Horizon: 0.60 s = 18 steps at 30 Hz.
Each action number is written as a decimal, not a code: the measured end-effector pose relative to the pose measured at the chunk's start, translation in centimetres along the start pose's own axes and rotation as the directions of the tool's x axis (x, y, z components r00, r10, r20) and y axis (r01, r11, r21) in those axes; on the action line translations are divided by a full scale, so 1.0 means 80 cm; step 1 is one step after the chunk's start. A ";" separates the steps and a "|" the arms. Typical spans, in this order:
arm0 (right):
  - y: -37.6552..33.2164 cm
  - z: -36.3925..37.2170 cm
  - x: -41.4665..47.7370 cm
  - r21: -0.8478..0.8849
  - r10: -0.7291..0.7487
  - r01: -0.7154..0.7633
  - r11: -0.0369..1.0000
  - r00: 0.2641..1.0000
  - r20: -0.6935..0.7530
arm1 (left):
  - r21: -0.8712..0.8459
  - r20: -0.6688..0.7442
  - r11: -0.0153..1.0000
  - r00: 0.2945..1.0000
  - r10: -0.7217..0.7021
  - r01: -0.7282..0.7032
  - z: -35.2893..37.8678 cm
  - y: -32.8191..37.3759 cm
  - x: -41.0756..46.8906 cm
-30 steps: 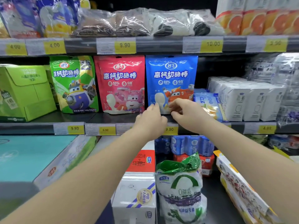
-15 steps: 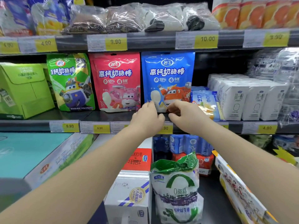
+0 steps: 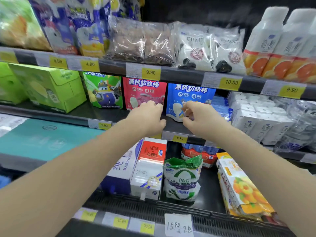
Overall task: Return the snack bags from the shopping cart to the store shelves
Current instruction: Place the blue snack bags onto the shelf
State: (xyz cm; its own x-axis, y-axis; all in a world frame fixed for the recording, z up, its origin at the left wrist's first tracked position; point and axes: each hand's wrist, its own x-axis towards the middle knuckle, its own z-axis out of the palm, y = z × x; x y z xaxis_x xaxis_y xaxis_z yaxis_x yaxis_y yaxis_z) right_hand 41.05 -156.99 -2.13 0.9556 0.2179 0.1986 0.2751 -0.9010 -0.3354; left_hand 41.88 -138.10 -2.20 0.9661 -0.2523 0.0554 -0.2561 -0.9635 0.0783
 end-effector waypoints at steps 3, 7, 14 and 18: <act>-0.044 -0.052 -0.011 -0.019 0.017 -0.016 1.000 0.996 0.092 | 0.019 0.060 1.000 0.998 -0.001 -0.001 -0.064 -0.013 -0.034; -0.116 -0.136 -0.019 -0.043 -0.065 0.075 0.996 0.981 0.185 | 0.053 0.094 0.998 0.995 -0.029 0.024 -0.170 -0.036 -0.084; -0.244 -0.267 -0.019 -0.076 -0.196 0.213 0.974 0.962 0.191 | 0.053 0.113 0.996 0.991 -0.076 0.070 -0.333 -0.080 -0.153; -0.305 -0.308 -0.029 -0.066 -0.246 0.264 0.962 0.948 0.203 | 0.023 0.104 0.992 0.987 -0.122 0.121 -0.384 -0.100 -0.202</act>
State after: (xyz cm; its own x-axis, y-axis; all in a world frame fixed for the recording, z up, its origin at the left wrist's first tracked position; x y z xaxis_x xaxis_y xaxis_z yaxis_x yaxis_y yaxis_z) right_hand 29.49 -144.78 28.30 0.8595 0.5042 0.0840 0.5099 -0.8343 -0.2098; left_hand 27.26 -123.52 26.89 0.9883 -0.1405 -0.0587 -0.1369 -0.9887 0.0616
